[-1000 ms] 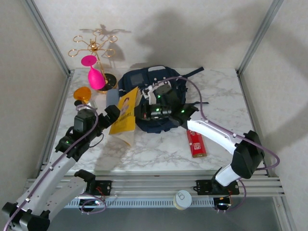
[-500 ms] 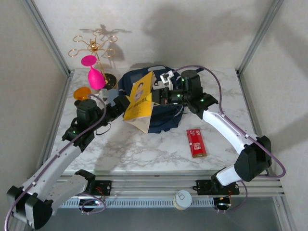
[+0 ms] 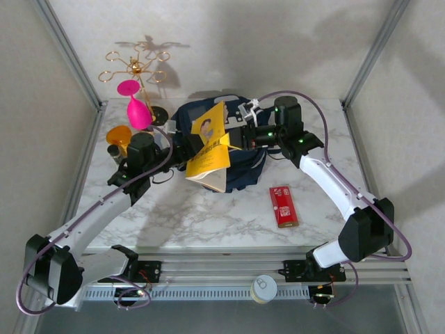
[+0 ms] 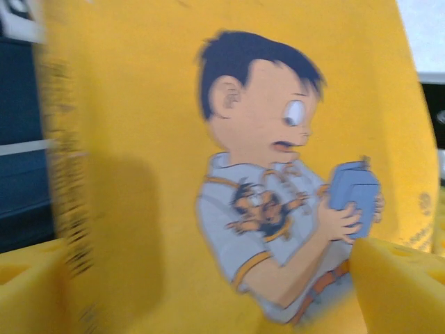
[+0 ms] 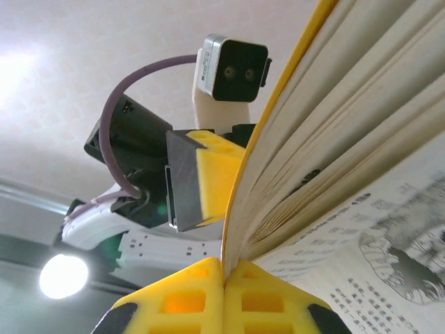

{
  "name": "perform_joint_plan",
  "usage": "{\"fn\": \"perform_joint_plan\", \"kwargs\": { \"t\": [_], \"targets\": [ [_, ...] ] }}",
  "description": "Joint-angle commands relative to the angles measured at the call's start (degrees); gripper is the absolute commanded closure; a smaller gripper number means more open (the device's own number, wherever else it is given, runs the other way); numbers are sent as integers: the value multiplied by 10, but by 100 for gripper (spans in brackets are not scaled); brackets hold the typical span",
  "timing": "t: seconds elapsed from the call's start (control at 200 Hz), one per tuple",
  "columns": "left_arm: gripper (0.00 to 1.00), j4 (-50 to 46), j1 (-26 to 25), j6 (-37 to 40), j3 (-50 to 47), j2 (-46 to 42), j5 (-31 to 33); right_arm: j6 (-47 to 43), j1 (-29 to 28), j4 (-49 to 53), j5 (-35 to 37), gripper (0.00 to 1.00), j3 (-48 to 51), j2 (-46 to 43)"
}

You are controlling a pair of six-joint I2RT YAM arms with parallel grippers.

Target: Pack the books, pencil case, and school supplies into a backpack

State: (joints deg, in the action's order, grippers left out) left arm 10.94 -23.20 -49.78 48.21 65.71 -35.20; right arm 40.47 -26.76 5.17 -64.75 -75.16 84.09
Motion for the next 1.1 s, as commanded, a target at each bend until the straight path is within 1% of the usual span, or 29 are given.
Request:
{"fn": "perform_joint_plan", "kwargs": {
  "t": [0.0,0.06,0.115,0.15,0.18,0.245,0.375,0.4,0.496,0.591,0.626,0.691,0.776,0.821,0.856,0.876,0.941,0.991,1.041,1.096],
  "targets": [
    [13,66,-5,-14,-2,-2,-30,-36,18,-22,-47,100,-17,-10],
    [18,75,-7,-29,-5,-7,-26,-38,26,-17,-51,100,-7,-9],
    [23,113,-10,-43,-11,-13,-25,-53,34,4,-51,100,1,-6],
    [28,131,-13,-53,-15,-16,-25,-61,37,12,-51,100,7,-6],
    [34,145,-18,-59,-17,-18,-25,-65,40,14,-50,100,15,-6],
    [43,159,-28,-63,-18,-21,-25,-72,45,21,-49,100,28,-4],
    [70,153,-36,-57,-10,-19,-12,-93,51,51,-32,100,31,-1],
    [72,149,-36,-55,-9,-18,-11,-93,51,51,-31,100,31,-1],
    [75,140,-37,-50,-2,-7,-7,-92,51,56,-25,100,33,-4],
    [78,149,-41,-59,4,9,-19,-108,54,86,-16,85,29,-11],
    [81,149,-43,-59,9,14,-25,-111,57,92,-12,78,32,-16],
    [86,146,-46,-57,16,18,-20,-120,63,109,0,55,37,-25],
    [87,164,-53,-61,21,22,-20,-126,81,143,32,32,45,-36],
    [88,181,-58,-68,24,26,-21,-120,96,160,58,14,49,-39],
    [90,191,-61,-76,26,31,-20,-114,105,167,73,3,53,-39],
    [91,198,-63,-82,26,33,-20,-111,108,165,75,1,56,-38],
    [94,235,-68,-103,24,44,-22,-103,109,155,72,1,65,-28],
    [96,256,-72,-116,24,53,-21,-94,109,139,47,1,70,-17],
    [97,271,-76,-122,26,59,-19,-58,108,80,7,1,89,-15],
    [97,275,-81,-121,27,64,-11,12,104,-27,-43,1,117,-21]
  ]
}}
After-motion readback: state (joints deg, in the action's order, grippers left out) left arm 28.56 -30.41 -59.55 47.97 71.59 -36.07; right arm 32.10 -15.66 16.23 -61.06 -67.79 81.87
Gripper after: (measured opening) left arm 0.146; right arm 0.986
